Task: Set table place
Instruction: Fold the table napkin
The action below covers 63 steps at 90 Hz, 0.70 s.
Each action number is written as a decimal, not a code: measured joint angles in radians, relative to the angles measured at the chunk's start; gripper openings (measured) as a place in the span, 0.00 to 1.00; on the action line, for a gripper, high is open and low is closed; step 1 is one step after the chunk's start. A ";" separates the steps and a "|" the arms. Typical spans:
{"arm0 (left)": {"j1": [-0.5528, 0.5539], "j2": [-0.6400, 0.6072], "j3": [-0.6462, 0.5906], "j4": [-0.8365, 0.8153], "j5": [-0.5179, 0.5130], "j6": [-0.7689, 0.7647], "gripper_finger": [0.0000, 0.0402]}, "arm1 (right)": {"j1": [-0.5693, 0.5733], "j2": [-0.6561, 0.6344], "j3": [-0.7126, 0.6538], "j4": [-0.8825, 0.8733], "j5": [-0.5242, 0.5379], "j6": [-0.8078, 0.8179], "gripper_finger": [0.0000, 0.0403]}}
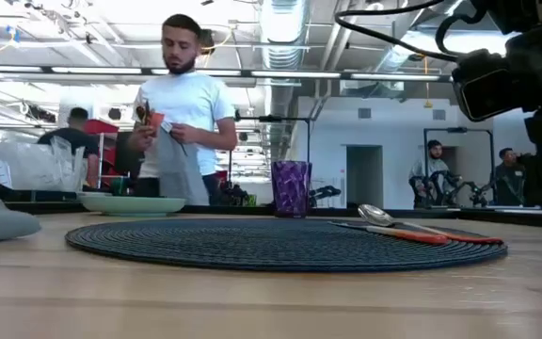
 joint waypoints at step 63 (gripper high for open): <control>-0.073 -0.099 -0.075 0.010 0.126 -0.004 0.00 | -0.001 0.000 0.000 0.116 0.059 0.012 0.40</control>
